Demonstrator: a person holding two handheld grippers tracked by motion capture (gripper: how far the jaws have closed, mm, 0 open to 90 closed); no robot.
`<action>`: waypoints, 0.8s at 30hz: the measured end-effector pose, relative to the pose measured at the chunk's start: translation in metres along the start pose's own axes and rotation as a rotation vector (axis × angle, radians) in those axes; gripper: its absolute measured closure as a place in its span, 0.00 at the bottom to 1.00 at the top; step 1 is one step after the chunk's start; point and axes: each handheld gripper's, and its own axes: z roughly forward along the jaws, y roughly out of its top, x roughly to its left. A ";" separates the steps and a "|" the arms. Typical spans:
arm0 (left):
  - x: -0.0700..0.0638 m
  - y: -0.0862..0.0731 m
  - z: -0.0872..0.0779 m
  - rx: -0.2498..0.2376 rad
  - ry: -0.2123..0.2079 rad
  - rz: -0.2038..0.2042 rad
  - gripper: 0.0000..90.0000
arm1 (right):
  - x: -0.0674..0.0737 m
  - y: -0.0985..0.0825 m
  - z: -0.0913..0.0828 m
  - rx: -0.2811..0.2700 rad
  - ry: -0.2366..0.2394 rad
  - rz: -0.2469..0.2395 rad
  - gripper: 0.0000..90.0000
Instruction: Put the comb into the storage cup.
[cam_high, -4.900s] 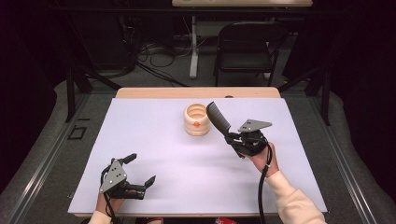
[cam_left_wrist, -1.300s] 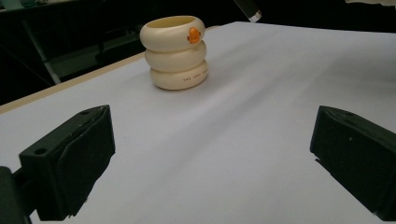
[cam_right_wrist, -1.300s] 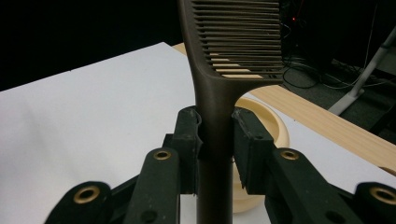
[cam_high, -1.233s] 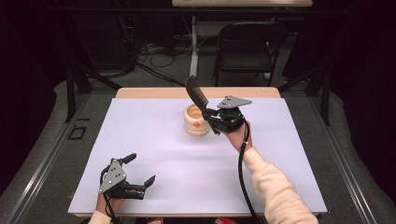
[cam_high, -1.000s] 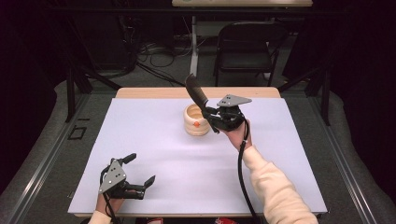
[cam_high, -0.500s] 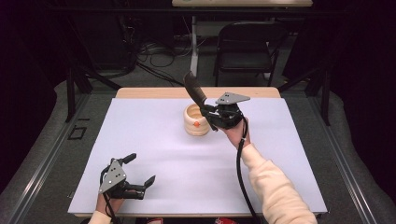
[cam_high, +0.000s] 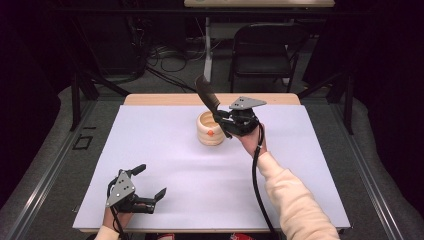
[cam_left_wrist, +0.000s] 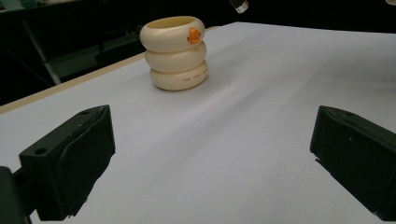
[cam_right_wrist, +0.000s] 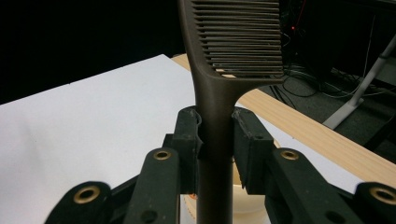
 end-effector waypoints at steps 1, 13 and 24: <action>0.000 0.000 0.000 -0.001 0.000 0.001 0.00 | 0.000 0.001 0.000 -0.002 -0.002 -0.002 0.81; 0.000 0.000 0.000 0.000 0.000 0.000 0.00 | -0.003 0.007 0.005 -0.013 -0.003 0.002 0.81; 0.000 0.000 0.000 0.000 -0.001 0.001 0.00 | -0.005 0.009 0.010 -0.014 -0.007 0.008 0.81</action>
